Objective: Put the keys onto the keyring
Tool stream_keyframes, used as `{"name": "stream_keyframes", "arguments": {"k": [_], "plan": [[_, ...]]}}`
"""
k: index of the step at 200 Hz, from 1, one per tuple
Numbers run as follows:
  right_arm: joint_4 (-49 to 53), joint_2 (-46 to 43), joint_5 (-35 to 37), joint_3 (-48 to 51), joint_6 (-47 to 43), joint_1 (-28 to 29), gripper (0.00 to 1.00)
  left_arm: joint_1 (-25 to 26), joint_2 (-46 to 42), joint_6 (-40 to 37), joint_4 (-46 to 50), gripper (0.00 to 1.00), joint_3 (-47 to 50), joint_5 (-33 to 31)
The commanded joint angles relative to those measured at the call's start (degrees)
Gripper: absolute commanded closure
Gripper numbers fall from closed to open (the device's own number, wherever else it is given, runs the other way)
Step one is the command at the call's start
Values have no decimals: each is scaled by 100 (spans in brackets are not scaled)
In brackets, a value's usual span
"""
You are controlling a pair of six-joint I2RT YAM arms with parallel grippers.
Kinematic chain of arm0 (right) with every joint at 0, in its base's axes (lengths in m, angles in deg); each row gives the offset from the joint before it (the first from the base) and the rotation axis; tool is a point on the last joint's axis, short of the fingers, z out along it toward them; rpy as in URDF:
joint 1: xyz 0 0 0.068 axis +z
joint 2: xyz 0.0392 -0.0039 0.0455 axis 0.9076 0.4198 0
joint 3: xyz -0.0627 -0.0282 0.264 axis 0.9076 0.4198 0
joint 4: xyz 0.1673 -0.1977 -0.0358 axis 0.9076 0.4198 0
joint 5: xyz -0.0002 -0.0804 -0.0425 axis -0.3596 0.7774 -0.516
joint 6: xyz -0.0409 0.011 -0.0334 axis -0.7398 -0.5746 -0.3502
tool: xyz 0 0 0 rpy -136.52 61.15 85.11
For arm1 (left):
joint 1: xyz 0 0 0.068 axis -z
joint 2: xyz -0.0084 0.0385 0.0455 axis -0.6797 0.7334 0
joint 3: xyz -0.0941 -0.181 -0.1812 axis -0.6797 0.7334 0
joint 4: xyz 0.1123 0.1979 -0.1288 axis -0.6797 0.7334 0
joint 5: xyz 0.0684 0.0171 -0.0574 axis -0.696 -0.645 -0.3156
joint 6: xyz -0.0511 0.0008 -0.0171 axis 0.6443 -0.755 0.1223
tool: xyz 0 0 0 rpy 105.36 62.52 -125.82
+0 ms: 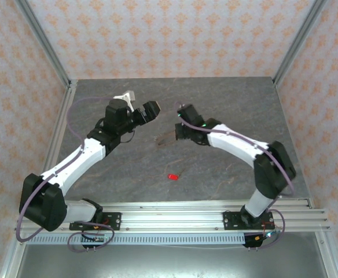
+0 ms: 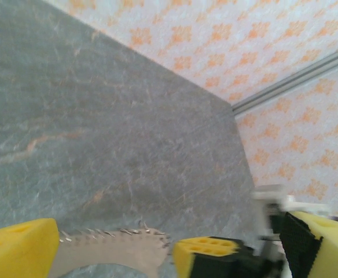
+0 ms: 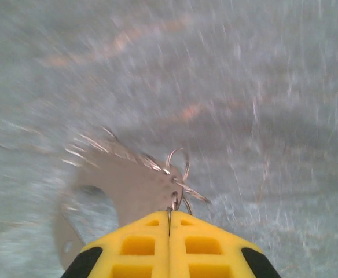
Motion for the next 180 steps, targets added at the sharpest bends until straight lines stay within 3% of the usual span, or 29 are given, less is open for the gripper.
{"name": "stream_keyframes", "arguments": {"k": [1, 44, 78, 131, 180], "plan": [[-512, -528, -1131, -263, -409, -357, 100, -176, 37, -123, 276, 0, -459, 5], [-1337, -751, -2822, -620, -159, -1135, 100, -435, 141, -172, 588, 0, -1160, 308], [-2477, -750, -3814, -593, 564, -1569, 100, -467, 476, -175, 587, 0, -1677, 649], [-4406, -699, -4495, -112, 1981, -1736, 100, -501, 757, -173, 308, 2, -1933, 1232], [-5312, -877, -4684, 366, 2524, -1732, 100, -572, 689, -336, 67, 16, -2050, 1830]]}}
